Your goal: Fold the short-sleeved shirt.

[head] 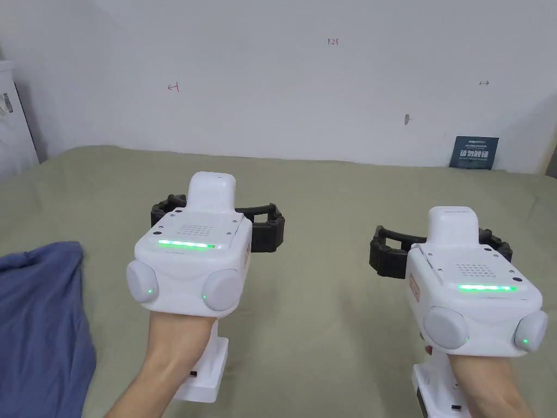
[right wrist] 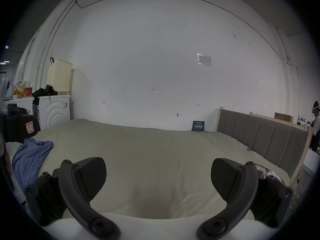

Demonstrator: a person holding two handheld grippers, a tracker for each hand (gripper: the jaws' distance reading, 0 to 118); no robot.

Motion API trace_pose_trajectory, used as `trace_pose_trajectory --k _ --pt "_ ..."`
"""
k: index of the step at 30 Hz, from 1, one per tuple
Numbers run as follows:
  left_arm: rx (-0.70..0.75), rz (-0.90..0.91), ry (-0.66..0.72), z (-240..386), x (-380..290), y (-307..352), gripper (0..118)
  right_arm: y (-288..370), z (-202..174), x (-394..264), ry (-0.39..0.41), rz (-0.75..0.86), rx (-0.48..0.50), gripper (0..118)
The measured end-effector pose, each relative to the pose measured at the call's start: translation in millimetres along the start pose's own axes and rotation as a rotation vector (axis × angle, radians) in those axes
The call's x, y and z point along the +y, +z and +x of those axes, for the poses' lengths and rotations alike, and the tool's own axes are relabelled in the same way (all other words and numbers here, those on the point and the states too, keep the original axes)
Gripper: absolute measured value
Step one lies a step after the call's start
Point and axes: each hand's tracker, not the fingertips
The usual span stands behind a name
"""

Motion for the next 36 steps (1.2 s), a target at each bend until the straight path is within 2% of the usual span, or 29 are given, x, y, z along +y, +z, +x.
trace_pose_trajectory --k 36 --pt "0.001 -0.033 0.019 -3.8 -8.7 -2.8 118 -2.1 -1.8 -5.4 -0.002 -0.021 -0.007 118"
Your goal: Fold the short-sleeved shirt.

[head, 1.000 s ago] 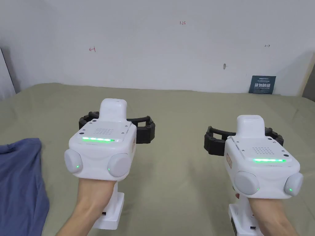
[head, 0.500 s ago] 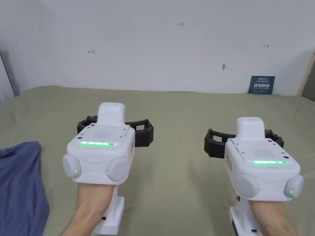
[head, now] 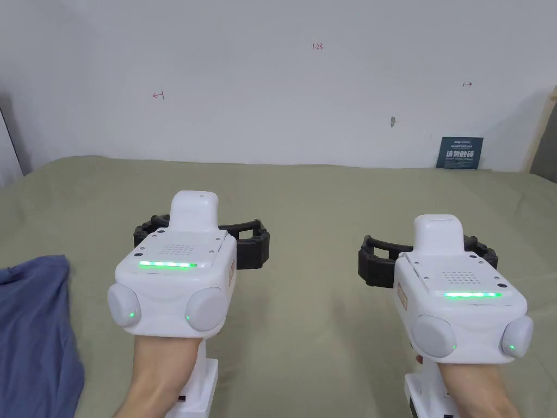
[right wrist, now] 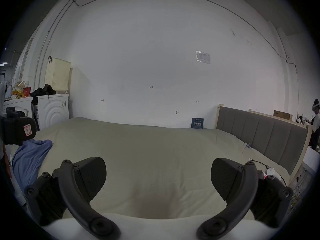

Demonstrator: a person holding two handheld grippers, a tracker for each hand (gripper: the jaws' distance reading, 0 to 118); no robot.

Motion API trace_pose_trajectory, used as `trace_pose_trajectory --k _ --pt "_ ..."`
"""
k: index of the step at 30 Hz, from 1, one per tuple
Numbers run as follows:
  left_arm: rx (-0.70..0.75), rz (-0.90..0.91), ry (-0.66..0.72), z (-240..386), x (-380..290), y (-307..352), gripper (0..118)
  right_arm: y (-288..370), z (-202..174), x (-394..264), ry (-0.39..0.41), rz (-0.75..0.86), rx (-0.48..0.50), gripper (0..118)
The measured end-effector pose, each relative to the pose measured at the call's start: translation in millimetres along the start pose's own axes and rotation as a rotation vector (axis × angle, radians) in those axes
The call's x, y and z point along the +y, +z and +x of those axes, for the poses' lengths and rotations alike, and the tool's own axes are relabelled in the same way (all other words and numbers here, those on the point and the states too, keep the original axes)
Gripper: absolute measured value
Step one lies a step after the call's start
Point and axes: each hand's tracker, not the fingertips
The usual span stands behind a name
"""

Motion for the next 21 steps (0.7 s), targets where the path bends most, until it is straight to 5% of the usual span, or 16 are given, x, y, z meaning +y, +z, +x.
trace_pose_trajectory --k 21 --pt "0.000 0.000 -0.008 2.5 1.9 1.2 118 1.1 0.5 1.2 0.006 0.006 0.003 118"
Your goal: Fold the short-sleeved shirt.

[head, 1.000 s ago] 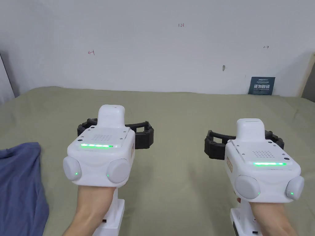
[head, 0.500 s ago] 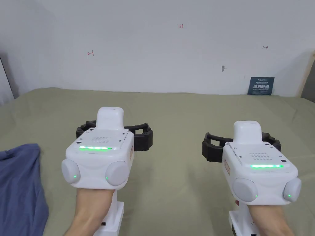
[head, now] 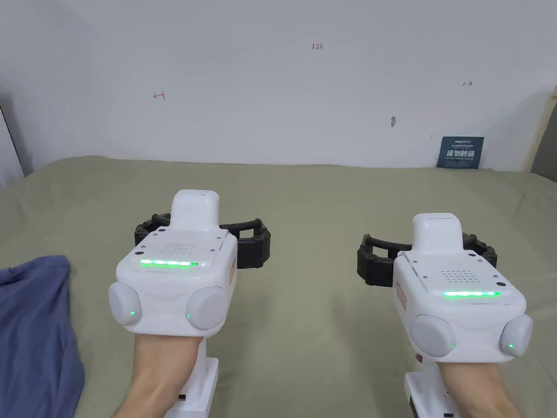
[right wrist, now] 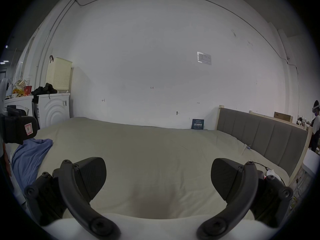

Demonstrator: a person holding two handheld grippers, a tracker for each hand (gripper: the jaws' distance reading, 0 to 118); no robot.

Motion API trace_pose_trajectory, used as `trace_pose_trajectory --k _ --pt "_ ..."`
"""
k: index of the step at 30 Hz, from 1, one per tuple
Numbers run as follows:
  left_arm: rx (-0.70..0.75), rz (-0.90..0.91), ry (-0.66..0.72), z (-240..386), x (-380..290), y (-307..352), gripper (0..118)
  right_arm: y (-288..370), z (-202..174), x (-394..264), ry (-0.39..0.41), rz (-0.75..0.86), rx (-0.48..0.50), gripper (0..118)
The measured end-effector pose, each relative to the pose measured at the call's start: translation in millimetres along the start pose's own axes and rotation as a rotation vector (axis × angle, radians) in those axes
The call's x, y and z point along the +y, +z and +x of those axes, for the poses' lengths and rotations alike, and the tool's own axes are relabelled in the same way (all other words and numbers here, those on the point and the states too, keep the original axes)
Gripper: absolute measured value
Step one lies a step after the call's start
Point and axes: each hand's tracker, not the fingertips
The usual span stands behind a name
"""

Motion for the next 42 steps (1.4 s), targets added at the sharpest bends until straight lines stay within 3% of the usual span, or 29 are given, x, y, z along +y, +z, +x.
trace_pose_trajectory --k 42 --pt "-0.008 -0.015 0.026 -5.2 -4.5 1.9 118 1.5 -4.6 -2.4 0.013 0.009 0.012 118"
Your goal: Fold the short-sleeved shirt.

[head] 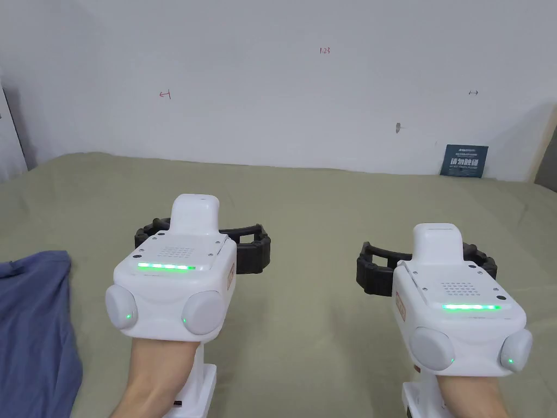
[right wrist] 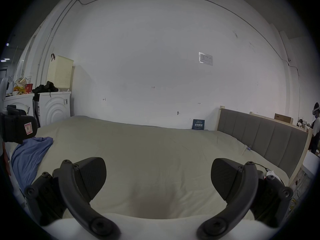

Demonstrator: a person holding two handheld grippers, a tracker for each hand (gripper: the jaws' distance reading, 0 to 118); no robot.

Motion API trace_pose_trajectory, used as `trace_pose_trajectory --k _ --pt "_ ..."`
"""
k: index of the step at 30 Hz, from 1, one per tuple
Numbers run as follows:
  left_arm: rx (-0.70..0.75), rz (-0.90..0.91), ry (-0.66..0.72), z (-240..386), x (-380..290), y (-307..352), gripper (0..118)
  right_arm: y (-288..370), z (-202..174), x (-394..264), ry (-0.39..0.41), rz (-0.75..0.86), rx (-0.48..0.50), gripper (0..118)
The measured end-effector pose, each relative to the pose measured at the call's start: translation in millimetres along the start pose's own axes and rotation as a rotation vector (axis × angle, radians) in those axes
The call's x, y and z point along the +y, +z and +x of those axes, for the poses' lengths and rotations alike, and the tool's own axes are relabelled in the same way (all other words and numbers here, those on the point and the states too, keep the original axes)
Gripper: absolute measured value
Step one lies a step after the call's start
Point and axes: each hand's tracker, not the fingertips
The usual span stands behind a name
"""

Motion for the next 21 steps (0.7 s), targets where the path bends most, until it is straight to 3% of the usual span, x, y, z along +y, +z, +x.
trace_pose_trajectory --k 21 --pt "-0.004 0.018 -0.019 1.7 -1.2 0.9 118 0.6 3.6 0.6 -0.002 0.023 -0.036 118"
